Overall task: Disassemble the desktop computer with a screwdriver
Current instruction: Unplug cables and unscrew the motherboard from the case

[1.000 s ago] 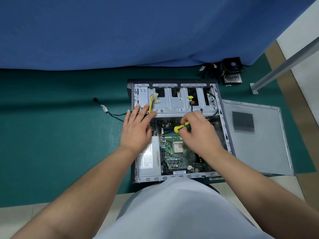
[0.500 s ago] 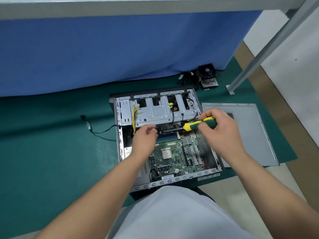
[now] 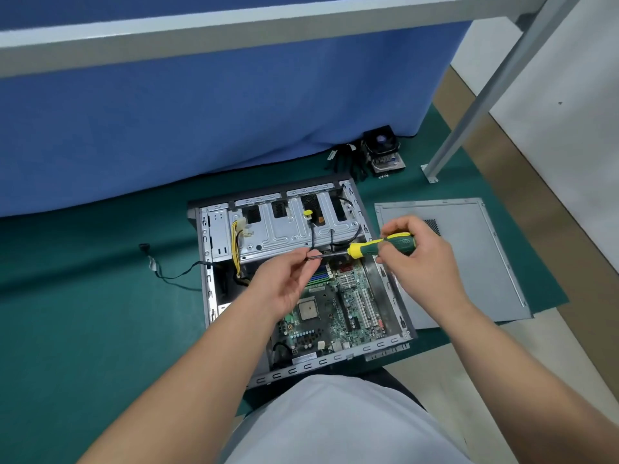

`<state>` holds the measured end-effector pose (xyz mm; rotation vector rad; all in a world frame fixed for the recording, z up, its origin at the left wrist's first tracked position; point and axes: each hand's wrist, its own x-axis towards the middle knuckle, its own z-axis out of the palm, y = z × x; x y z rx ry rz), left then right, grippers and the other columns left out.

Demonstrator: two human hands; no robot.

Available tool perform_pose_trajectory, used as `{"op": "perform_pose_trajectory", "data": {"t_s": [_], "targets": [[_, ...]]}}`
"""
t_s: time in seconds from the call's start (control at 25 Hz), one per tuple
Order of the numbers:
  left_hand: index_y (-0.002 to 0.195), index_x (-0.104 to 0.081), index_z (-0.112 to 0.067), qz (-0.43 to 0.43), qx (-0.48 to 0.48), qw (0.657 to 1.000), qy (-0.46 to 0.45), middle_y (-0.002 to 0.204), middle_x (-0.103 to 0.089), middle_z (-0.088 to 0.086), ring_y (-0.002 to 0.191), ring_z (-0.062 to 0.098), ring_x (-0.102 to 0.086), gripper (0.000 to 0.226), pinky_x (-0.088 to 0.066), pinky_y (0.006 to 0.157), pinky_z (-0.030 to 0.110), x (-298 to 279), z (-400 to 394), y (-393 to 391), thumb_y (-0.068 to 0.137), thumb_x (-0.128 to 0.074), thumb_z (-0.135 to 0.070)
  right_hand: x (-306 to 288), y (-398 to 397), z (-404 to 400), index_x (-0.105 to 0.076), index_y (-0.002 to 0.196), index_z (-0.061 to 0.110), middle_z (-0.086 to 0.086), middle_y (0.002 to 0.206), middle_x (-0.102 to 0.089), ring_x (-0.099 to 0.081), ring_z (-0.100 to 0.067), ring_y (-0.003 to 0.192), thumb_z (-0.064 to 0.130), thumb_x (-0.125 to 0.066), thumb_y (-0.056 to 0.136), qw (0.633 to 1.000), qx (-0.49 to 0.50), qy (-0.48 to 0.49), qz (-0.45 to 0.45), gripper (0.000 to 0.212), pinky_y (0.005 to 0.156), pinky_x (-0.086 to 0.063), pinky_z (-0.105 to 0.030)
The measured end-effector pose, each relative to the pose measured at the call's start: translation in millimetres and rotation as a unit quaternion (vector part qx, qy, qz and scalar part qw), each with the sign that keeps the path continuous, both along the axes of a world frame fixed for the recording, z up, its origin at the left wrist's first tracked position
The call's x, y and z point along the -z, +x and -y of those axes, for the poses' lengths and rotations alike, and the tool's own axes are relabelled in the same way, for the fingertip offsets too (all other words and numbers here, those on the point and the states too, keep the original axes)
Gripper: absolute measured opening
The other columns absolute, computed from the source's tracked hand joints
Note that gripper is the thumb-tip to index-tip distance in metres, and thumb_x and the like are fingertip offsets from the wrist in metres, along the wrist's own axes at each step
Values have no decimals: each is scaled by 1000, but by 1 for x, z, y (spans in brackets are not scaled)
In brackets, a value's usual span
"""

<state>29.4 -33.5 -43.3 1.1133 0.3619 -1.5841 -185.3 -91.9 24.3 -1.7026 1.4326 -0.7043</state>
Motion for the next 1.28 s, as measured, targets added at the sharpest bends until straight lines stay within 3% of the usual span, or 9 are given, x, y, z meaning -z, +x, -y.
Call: {"op": "perform_pose_trajectory", "data": {"t_s": [0.08, 0.2, 0.36, 0.52, 0.6, 0.72, 0.84, 1.08, 1.28], "targets": [[116, -66, 8, 17, -6, 1000, 6, 101, -77, 23, 87, 28, -78, 20, -64, 67, 28, -1, 13, -7, 98, -58, 5, 3, -7, 16, -62, 103, 45, 7, 95, -74, -73, -17, 73, 45, -78, 71, 988, 19, 77, 132, 36, 65, -57, -32], [117, -65, 7, 41, -7, 999, -1, 103, -76, 22, 91, 28, -78, 20, -62, 67, 26, -7, 34, -19, 100, -54, 6, 7, -10, 43, -73, 102, 24, -1, 85, -68, -57, -13, 69, 25, -90, 72, 900, 60, 237, 361, 35, 60, -48, -22], [120, -61, 5, 83, 35, 996, -29, 104, -76, 23, 98, 30, -76, 21, -62, 72, 26, -13, 54, -33, 102, -50, 5, 8, -9, 75, -75, 78, 22, 1, 80, -63, -53, -10, 66, 23, -83, 79, 873, 106, 270, 392, 8, 57, -39, -22], [126, -51, 2, 83, 51, 994, -40, 108, -75, 25, 102, 31, -75, 22, -62, 76, 29, -17, 71, -47, 105, -48, -2, -2, -25, 117, -66, 83, 20, -5, 85, -68, -69, -21, 86, 23, -78, 89, 884, 73, 171, 429, 14, 79, -58, -35], [128, -51, 3, 57, 43, 997, -42, 110, -73, 28, 103, 33, -75, 24, -63, 76, 30, -20, 82, -57, 105, -51, -5, -2, -30, 130, -63, 83, 19, -7, 86, -68, -69, -27, 83, 20, -77, 86, 914, -2, 115, 390, 13, 77, -58, -36], [124, -57, 6, 45, 45, 997, -35, 111, -74, 27, 98, 29, -76, 29, -63, 71, 30, -24, 97, -69, 99, -63, -10, 16, -33, 139, -64, 89, 23, -1, 83, -67, -60, -18, 69, 9, -73, 86, 965, -103, 52, 236, 17, 66, -51, -29], [117, -65, 5, 43, 53, 997, -35, 107, -76, 21, 88, 23, -76, 30, -63, 70, 29, -25, 114, -82, 94, -72, -13, 40, -28, 140, -67, 92, 30, 7, 86, -71, -66, -11, 78, 16, -74, 85, 976, -180, 52, 108, 17, 74, -53, -30], [103, -78, -4, 62, 59, 996, 2, 85, -76, 11, 71, 16, -72, 13, -61, 66, 26, -16, 140, -104, 93, -72, -8, 67, -26, 156, -71, 89, 31, 8, 89, -71, -68, -12, 87, 41, -75, 83, 984, -164, 31, 58, 12, 81, -56, -41], [76, -83, -8, 64, 76, 995, 5, 84, -77, 11, 74, 18, -75, 25, -61, 71, 28, -9, 159, -103, 96, -70, -14, 83, -32, 176, -74, 89, 26, 10, 86, -68, -65, -8, 87, 35, -77, 84, 984, -175, 13, 18, 11, 80, -54, -33]]}}
